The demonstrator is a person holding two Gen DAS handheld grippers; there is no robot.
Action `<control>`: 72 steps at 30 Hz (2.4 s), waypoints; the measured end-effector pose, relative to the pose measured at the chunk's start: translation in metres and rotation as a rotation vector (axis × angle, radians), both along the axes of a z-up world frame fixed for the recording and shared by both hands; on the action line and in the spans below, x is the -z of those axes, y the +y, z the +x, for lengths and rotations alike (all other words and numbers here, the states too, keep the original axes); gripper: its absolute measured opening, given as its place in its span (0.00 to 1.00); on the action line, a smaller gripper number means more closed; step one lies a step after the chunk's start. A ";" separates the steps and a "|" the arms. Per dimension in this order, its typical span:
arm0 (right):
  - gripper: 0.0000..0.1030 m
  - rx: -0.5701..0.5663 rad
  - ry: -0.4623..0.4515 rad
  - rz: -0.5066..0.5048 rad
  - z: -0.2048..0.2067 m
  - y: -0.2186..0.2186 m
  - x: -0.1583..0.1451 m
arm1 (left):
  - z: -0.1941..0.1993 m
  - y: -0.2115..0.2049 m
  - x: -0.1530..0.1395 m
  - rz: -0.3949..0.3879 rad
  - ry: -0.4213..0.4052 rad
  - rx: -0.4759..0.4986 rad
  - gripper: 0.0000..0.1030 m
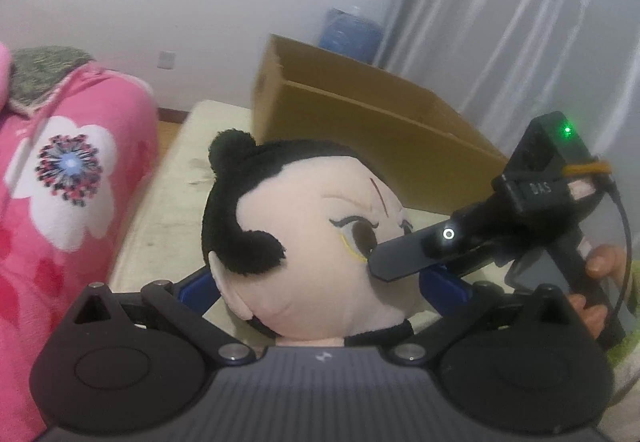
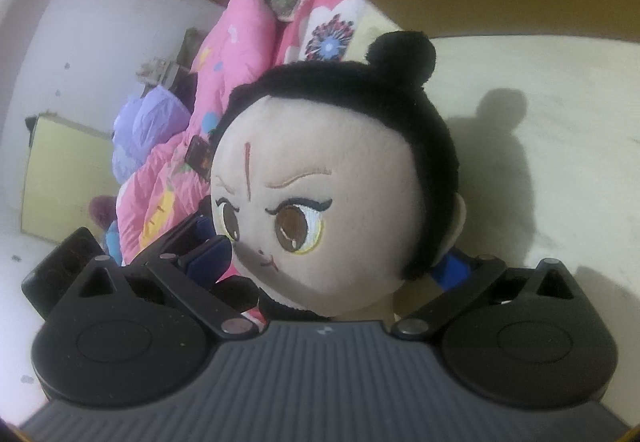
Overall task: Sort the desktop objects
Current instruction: 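Close the left gripper on the doll's body while the right gripper clamps its head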
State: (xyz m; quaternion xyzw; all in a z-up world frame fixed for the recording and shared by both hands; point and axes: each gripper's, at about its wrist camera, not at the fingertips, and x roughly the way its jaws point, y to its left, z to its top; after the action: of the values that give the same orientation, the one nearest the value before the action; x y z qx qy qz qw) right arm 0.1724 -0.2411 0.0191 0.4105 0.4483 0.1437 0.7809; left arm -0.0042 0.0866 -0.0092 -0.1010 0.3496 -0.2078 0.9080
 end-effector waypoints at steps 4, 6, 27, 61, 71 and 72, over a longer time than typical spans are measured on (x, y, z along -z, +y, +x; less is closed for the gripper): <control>1.00 0.070 -0.009 0.007 -0.026 -0.016 0.001 | 0.007 -0.019 0.002 -0.004 -0.004 0.052 1.00; 1.00 0.111 -0.016 0.012 -0.040 -0.025 0.001 | 0.014 -0.030 0.004 -0.005 -0.006 0.073 1.00; 0.99 0.396 -0.109 0.068 -0.100 -0.101 0.012 | 0.070 -0.057 0.016 -0.113 0.071 0.125 1.00; 0.99 0.414 -0.154 0.184 -0.065 -0.139 0.047 | 0.079 -0.048 0.044 -0.246 0.260 0.194 1.00; 0.99 0.334 -0.165 0.123 -0.058 -0.123 0.034 | 0.083 -0.046 0.043 -0.244 0.276 0.215 1.00; 0.99 0.328 -0.165 0.115 -0.058 -0.122 0.032 | 0.084 -0.045 0.042 -0.243 0.277 0.216 1.00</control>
State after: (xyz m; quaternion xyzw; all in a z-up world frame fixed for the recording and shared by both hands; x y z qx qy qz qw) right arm 0.1145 -0.3633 -0.0127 0.5088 0.3008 0.0733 0.8033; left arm 0.0797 0.0415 -0.0517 -0.1995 0.4520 -0.3286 0.8049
